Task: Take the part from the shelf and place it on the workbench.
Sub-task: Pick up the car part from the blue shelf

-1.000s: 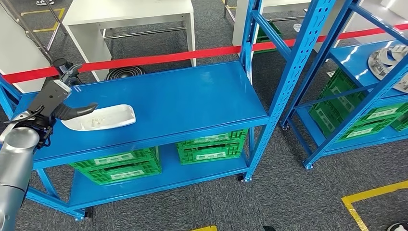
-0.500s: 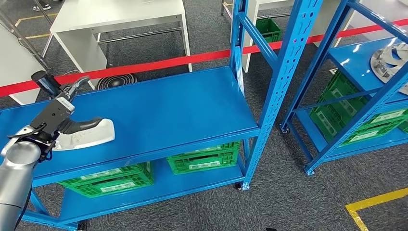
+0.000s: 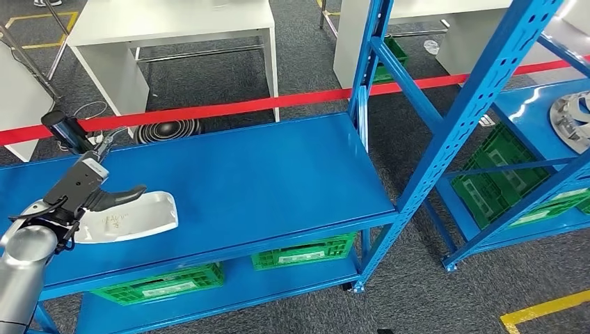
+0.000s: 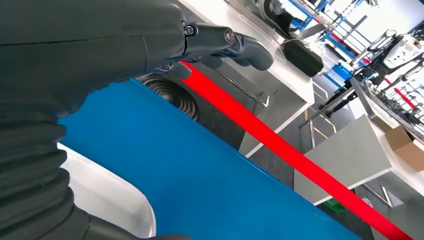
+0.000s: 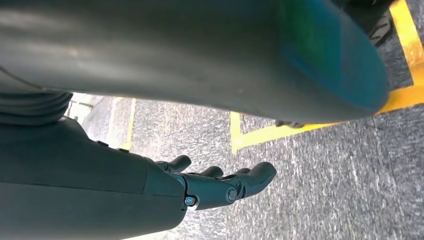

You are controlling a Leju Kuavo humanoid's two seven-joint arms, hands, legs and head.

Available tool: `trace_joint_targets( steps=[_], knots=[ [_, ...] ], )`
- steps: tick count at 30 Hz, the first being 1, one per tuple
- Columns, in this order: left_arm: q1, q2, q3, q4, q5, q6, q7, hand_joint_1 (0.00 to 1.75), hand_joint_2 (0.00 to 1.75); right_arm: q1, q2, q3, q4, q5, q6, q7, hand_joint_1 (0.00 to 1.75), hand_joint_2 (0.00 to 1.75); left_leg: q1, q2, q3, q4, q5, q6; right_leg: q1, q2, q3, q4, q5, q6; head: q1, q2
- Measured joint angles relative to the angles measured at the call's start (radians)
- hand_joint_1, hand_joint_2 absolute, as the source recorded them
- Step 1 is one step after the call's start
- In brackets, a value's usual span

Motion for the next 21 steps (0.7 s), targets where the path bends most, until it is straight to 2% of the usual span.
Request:
trace_joint_targets(
  steps=[1,2,4,6,9,11,12,14,15,16,17,19,21],
  knots=[
    [0.003,0.000,0.000,0.000,0.000,0.000,0.000,0.00,1.75,0.001,-0.001,0.000,0.000,0.000,0.000,0.000,0.00,0.00,-0.001,-0.001,0.010,0.001,-0.009,0.000,0.001,0.000,-0.014,-0.008,0.010,-0.001,0.000,0.000],
    [0.005,0.000,0.000,-0.001,0.000,0.000,0.000,0.00,1.75,0.003,-0.001,0.000,0.000,0.000,0.000,0.000,0.00,0.00,-0.002,-0.001,0.022,0.002,-0.019,-0.002,0.002,0.000,-0.012,-0.047,0.044,-0.004,0.000,0.000],
    [0.006,-0.001,0.000,-0.003,-0.001,0.000,0.002,0.00,1.75,0.005,-0.003,0.000,0.000,0.000,0.000,0.000,0.00,0.00,-0.002,-0.001,0.046,0.005,-0.039,-0.006,0.005,-0.001,0.019,-0.174,0.139,-0.014,-0.001,0.000],
    [0.007,-0.001,0.000,-0.003,-0.003,-0.002,0.008,0.00,1.75,0.004,-0.003,0.000,0.000,0.002,0.000,0.000,0.00,0.00,-0.004,0.000,0.053,0.006,-0.054,-0.016,0.011,-0.002,0.041,-0.255,0.181,-0.025,-0.003,0.000],
    [0.009,0.008,0.000,0.001,-0.002,-0.027,0.009,0.00,1.75,0.004,-0.003,0.000,0.000,0.006,0.002,0.000,0.00,0.00,-0.004,0.000,0.056,0.013,-0.059,-0.034,0.012,-0.001,0.051,-0.269,0.185,-0.042,-0.003,0.000],
    [0.002,0.021,0.000,0.011,0.033,-0.090,-0.017,0.00,1.75,0.006,-0.003,0.000,0.000,0.009,0.003,-0.001,0.00,0.00,-0.003,0.000,0.034,0.066,-0.063,-0.044,0.007,0.000,0.068,-0.278,0.182,-0.051,-0.007,0.000],
    [-0.002,0.028,0.000,0.020,0.065,-0.140,-0.041,0.00,1.75,0.005,-0.003,0.000,0.000,0.010,0.002,-0.001,0.00,0.00,-0.001,0.001,0.004,0.118,-0.076,-0.049,0.004,0.000,0.076,-0.282,0.179,-0.054,-0.009,0.000],
    [-0.007,0.038,0.000,0.039,0.144,-0.263,-0.097,0.00,1.75,0.004,-0.003,0.000,0.000,0.012,0.002,-0.001,0.00,0.00,0.003,0.001,-0.073,0.238,-0.123,-0.058,0.003,0.001,0.085,-0.284,0.172,-0.058,-0.011,0.000],
    [-0.006,0.042,0.000,0.046,0.183,-0.324,-0.124,0.00,1.75,0.003,-0.003,0.000,0.000,0.012,0.002,-0.001,0.00,0.00,0.006,0.002,-0.105,0.276,-0.139,-0.062,0.003,0.001,0.089,-0.283,0.168,-0.059,-0.011,0.000],
    [-0.004,0.045,0.001,0.051,0.217,-0.379,-0.147,0.00,1.75,0.004,-0.003,0.000,0.000,0.011,0.002,-0.001,0.00,0.00,0.008,0.002,-0.123,0.285,-0.136,-0.065,0.003,0.001,0.092,-0.282,0.163,-0.058,-0.011,0.000],
    [-0.002,0.047,0.001,0.055,0.245,-0.423,-0.165,0.00,1.75,0.004,-0.003,0.000,0.000,0.010,0.002,0.000,0.00,0.00,0.009,0.002,-0.123,0.258,-0.111,-0.067,0.002,0.001,0.097,-0.280,0.158,-0.056,-0.011,0.000],
    [-0.001,0.052,0.002,0.061,0.280,-0.483,-0.191,0.00,1.75,0.004,-0.003,0.000,0.000,0.006,0.002,0.003,0.00,0.00,0.012,0.002,-0.083,0.133,-0.027,-0.067,-0.001,0.001,0.105,-0.275,0.150,-0.049,-0.011,0.000],
    [0.001,0.054,0.005,0.065,0.309,-0.532,-0.208,0.00,1.75,0.002,-0.003,-0.001,0.000,0.002,0.000,0.007,0.00,0.00,0.009,0.003,-0.048,0.035,0.005,-0.060,-0.001,0.002,0.107,-0.272,0.144,-0.038,-0.011,0.000]
  ],
)
